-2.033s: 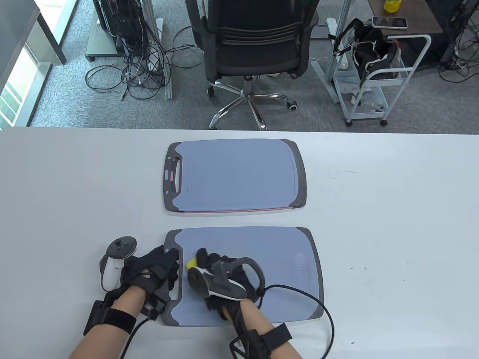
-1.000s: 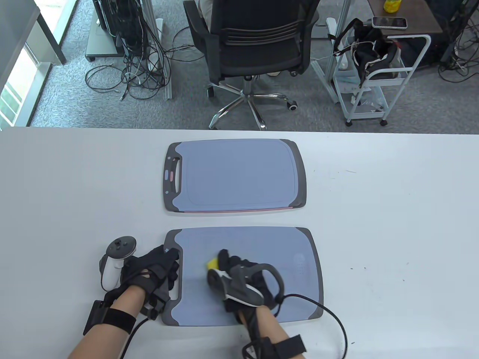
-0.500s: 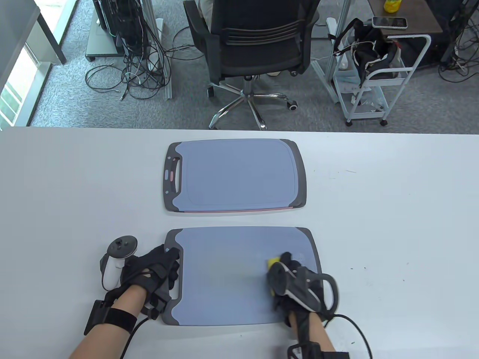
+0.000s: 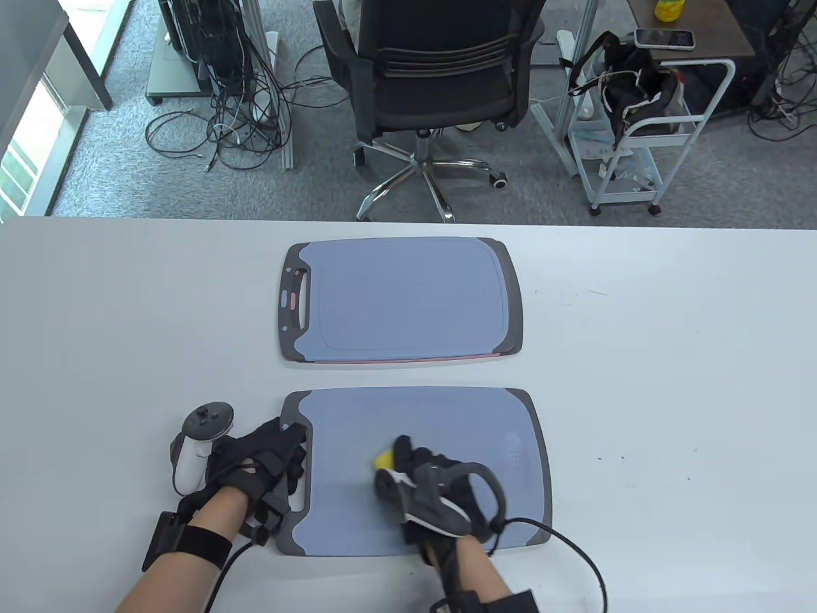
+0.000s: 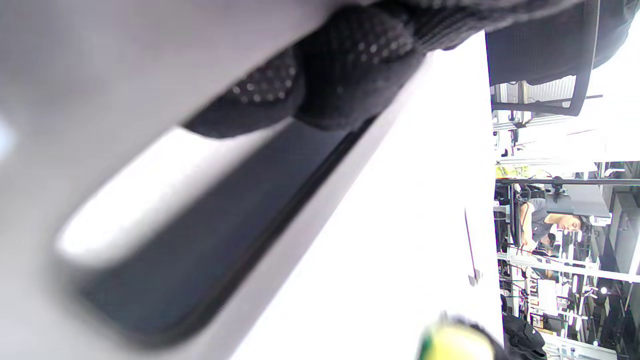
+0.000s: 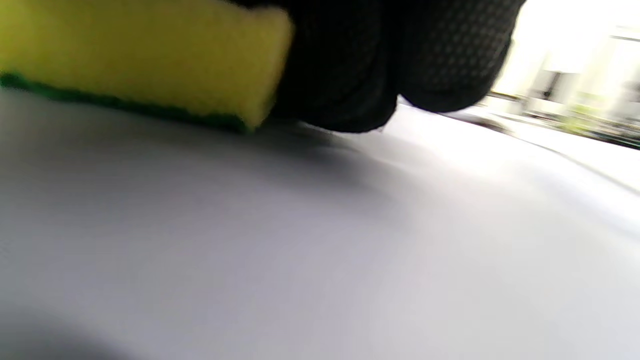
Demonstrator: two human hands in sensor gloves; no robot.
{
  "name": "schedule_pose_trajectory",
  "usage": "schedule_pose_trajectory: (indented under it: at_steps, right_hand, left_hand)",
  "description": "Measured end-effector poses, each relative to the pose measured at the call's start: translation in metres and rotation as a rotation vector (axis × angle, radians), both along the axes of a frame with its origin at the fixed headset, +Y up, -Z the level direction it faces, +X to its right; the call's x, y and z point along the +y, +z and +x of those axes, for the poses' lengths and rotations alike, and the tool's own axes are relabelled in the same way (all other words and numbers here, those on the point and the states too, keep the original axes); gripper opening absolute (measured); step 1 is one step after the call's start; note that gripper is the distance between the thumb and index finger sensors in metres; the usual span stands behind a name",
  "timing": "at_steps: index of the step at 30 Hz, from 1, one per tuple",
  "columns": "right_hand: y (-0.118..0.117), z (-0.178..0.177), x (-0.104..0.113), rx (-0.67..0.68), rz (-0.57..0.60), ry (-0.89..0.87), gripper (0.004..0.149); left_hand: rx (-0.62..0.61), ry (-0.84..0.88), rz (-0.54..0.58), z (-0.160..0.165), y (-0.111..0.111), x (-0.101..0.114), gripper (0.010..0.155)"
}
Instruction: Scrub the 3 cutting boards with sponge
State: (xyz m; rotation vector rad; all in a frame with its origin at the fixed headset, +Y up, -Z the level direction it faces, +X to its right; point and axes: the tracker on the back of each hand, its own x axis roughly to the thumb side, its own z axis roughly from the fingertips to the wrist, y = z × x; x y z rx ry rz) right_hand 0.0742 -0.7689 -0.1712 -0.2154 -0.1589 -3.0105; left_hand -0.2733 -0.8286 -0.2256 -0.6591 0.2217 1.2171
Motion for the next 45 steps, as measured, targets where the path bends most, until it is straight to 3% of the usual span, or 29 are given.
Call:
schedule_pose_trajectory:
  at_steps: [2, 4, 7, 9, 10, 11, 15, 18, 19, 21, 24, 28, 32, 35, 38, 39, 43, 45]
  right_hand:
    - [0.01, 0.071, -0.007, -0.225, -0.008, -0.046, 0.072]
    - [0.019, 0.118, -0.009, -0.382, -0.045, -0.095, 0.072]
    - [0.025, 0.129, -0.014, -0.413, -0.033, -0.166, 0.072]
    - [0.017, 0.103, -0.011, -0.327, 0.016, -0.113, 0.072]
    - [0.014, 0.082, -0.007, -0.249, 0.027, -0.005, 0.072]
    - [0.009, 0.065, -0.006, -0.114, -0.025, -0.036, 0.072]
    - [0.007, -0.056, 0.001, 0.154, -0.018, -0.169, 0.073]
    - [0.018, -0.139, 0.005, 0.428, 0.055, -0.01, 0.073]
    - [0.023, -0.157, 0.006, 0.485, 0.064, -0.01, 0.073]
    - [0.027, -0.166, 0.007, 0.47, 0.05, -0.041, 0.072]
    - [0.019, -0.136, 0.007, 0.384, 0.039, -0.021, 0.072]
    - [0.007, -0.02, 0.001, 0.064, -0.001, 0.007, 0.072]
    - [0.016, 0.094, -0.009, -0.297, -0.035, -0.002, 0.072]
    - [0.017, 0.122, -0.013, -0.409, -0.047, -0.107, 0.072]
    - [0.01, 0.094, -0.009, -0.35, -0.015, -0.036, 0.072]
    - [0.005, 0.068, -0.007, -0.173, -0.024, 0.02, 0.072]
    - [0.004, -0.041, -0.002, 0.117, -0.002, -0.123, 0.073]
    - [0.009, -0.092, 0.002, 0.255, 0.001, -0.086, 0.074]
  left_hand:
    - [0.002, -0.009, 0.005, 0.0, 0.0, 0.0, 0.053]
    - [0.004, -0.022, 0.011, 0.001, 0.0, 0.0, 0.053]
    - [0.0, -0.02, 0.009, 0.001, 0.0, 0.0, 0.053]
    - [0.002, -0.026, 0.012, 0.001, 0.0, 0.0, 0.053]
    - [0.003, -0.026, 0.011, 0.001, 0.0, 0.0, 0.053]
    - [0.003, -0.026, 0.01, 0.001, 0.0, 0.0, 0.053]
    - [0.003, -0.024, 0.009, 0.001, 0.0, 0.0, 0.053]
    - [-0.006, -0.004, 0.0, 0.0, 0.0, -0.001, 0.053]
    - [-0.006, 0.0, -0.003, 0.0, -0.001, -0.001, 0.053]
    - [-0.005, -0.005, 0.0, 0.0, -0.001, -0.001, 0.053]
    - [-0.006, -0.005, 0.001, 0.0, 0.0, -0.001, 0.053]
    - [-0.01, -0.005, 0.004, 0.0, 0.0, -0.001, 0.053]
    - [-0.006, -0.018, 0.008, 0.0, 0.0, -0.001, 0.053]
    - [-0.008, -0.017, 0.006, 0.0, 0.0, -0.001, 0.053]
    - [-0.007, -0.015, 0.005, 0.0, 0.0, -0.001, 0.054]
    - [-0.008, -0.012, 0.004, 0.0, 0.0, -0.001, 0.053]
    - [-0.008, -0.009, -0.003, -0.001, -0.001, -0.002, 0.053]
    - [-0.008, -0.007, -0.003, -0.001, -0.001, -0.002, 0.053]
